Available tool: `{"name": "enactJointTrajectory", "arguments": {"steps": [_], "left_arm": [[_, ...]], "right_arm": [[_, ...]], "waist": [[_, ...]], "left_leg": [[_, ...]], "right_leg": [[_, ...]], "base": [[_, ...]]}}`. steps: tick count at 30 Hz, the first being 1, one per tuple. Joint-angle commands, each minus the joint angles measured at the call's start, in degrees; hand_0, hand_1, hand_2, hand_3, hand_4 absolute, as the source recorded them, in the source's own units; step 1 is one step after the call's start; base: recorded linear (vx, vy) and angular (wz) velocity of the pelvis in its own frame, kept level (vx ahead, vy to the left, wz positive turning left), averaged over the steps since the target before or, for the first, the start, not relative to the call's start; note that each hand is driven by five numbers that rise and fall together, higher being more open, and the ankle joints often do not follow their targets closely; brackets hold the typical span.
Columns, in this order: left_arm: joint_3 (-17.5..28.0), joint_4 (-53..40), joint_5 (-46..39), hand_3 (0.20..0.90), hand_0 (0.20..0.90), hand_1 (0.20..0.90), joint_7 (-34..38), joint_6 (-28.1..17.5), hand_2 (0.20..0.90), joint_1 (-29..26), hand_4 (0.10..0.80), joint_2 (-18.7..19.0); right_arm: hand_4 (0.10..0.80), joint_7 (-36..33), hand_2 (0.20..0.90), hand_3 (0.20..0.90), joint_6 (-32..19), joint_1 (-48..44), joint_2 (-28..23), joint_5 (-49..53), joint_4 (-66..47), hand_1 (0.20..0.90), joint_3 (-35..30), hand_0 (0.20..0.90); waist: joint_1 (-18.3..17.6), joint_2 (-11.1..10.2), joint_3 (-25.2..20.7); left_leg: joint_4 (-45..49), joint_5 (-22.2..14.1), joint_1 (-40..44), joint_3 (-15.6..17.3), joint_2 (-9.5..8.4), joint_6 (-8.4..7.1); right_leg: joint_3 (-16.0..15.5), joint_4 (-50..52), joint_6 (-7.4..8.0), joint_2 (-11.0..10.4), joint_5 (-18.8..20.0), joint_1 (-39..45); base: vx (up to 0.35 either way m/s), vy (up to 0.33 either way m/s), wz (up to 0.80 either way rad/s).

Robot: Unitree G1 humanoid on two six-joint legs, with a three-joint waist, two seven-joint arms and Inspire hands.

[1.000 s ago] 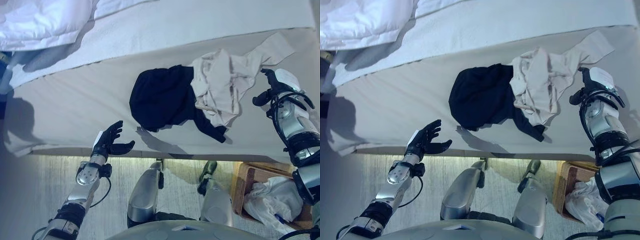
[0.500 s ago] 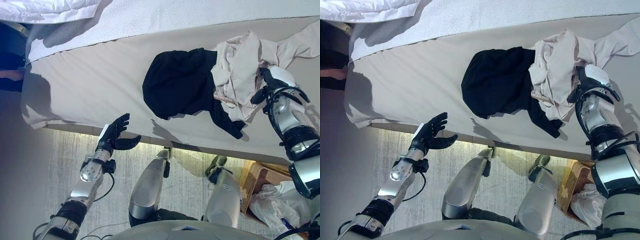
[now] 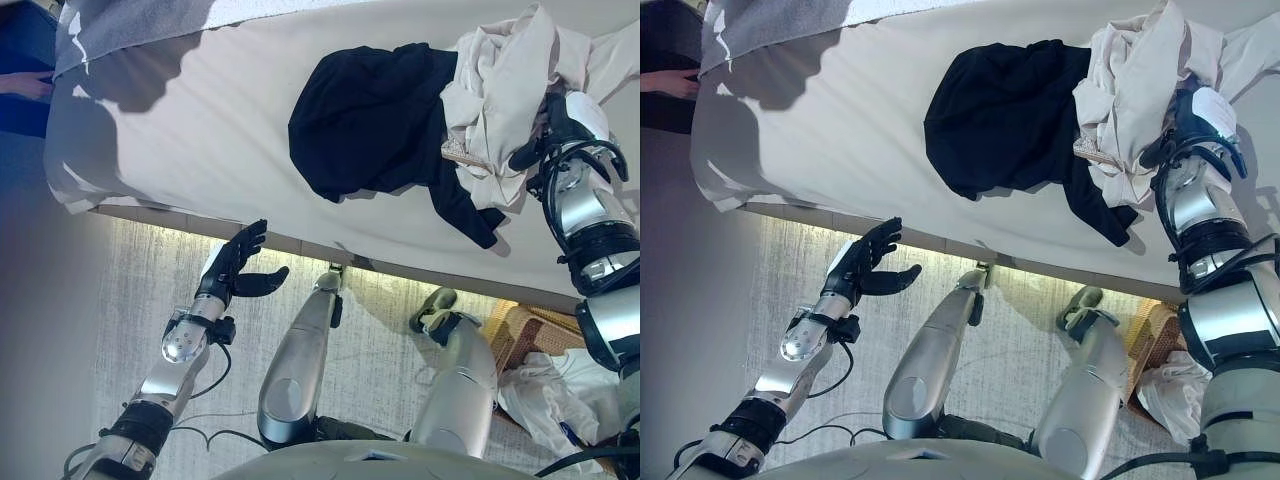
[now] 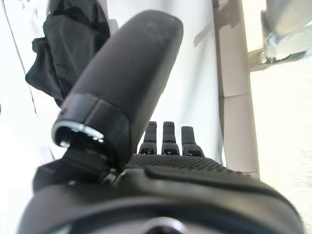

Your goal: Pick up the clothes from the bed and place them into the basket

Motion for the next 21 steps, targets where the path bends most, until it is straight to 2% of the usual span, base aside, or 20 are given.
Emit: {"name": "enactJointTrajectory", "arguments": {"steps": [1, 6, 8, 9, 11, 15, 21], "left_arm": [[2.1, -6.7, -1.5, 0.9, 0.9, 0.9, 1.8, -4.5, 0.9, 2.0, 0.8, 3.9], [2.4, -6.3, -1.3, 0.9, 0.9, 0.9, 1.4, -4.8, 0.9, 1.6, 0.8, 4.0], [3.1, -5.7, -1.1, 0.9, 0.9, 0.9, 1.6, -4.9, 0.9, 1.4, 0.8, 4.0], [3.5, -5.7, -0.9, 0.9, 0.9, 0.9, 1.9, -4.9, 0.9, 1.0, 0.8, 4.1], [4.3, -5.8, -0.7, 0.9, 0.9, 0.9, 2.2, -4.1, 0.9, 0.8, 0.8, 4.2], [5.0, -5.2, 0.2, 0.9, 0.9, 0.9, 2.4, -3.0, 0.9, 0.8, 0.8, 4.8], [5.7, -4.5, 1.5, 0.9, 0.9, 0.9, 2.2, -2.0, 0.9, 1.4, 0.8, 4.8]], "right_arm": [[0.1, 0.5, 0.3, 0.2, -5.6, -2.6, -0.2, 1.3, -4.8, 0.3, 1.7, 0.3], [0.1, 0.8, 0.3, 0.2, -6.3, -1.3, 0.0, 0.3, -4.8, 0.3, 1.0, 0.3], [0.1, 1.1, 0.3, 0.2, -6.9, -0.4, -0.1, 0.8, -4.5, 0.3, 0.5, 0.3], [0.1, 1.1, 0.3, 0.2, -7.2, 0.1, -0.3, 0.7, -4.6, 0.3, -0.1, 0.3], [0.1, 1.7, 0.3, 0.2, -7.6, 1.7, -0.8, 0.8, -5.0, 0.3, -1.0, 0.3], [0.1, 2.3, 0.3, 0.2, -8.2, 4.8, -2.2, 1.1, -6.1, 0.3, -2.9, 0.3], [0.1, 2.3, 0.3, 0.2, -7.4, 8.7, -3.6, 2.1, -8.3, 0.3, -5.6, 0.3]], "waist": [[2.0, 0.7, -0.2], [1.3, -0.6, -0.2], [0.6, -1.7, -0.2], [0.2, -2.1, -0.2], [-0.7, -3.3, -0.2], [-2.0, -5.5, -4.1], [-3.6, -7.5, -9.3]], "left_leg": [[6.2, -8.5, 1.3, 3.5, -1.2, 0.98], [2.0, -7.7, 7.0, 3.6, -0.93, 0.57], [-0.3, -7.7, 11.3, 4.0, -0.68, 0.34], [-1.8, -6.1, 12.7, 4.4, -0.42, 0.65], [-3.6, -6.4, 17.4, 5.0, 0.06, 0.38], [-5.3, -7.3, 22.2, 6.6, 1.25, 0.11], [-8.0, -8.0, 27.8, 8.4, 2.02, 0.19]], "right_leg": [[1.0, -3.3, -0.46, 4.7, 2.2, 4.0], [1.2, -9.2, 0.64, 5.7, 4.1, 9.8], [1.7, -13.1, 1.35, 6.3, 5.1, 14.1], [1.2, -16.1, 1.11, 6.8, 7.5, 15.9], [1.9, -20.0, 1.7, 7.6, 8.2, 21.2], [2.7, -25.6, 2.56, 8.7, 9.6, 27.0], [3.9, -31.3, 3.82, 9.6, 11.4, 32.8]], "base": [[0.009, 0.01, -0.06], [0.009, 0.001, -0.03], [0.002, 0.032, -0.1], [-0.006, 0.034, -0.23], [0.051, 0.004, -0.2], [0.102, -0.036, -0.16], [0.087, -0.042, -0.16]]}}
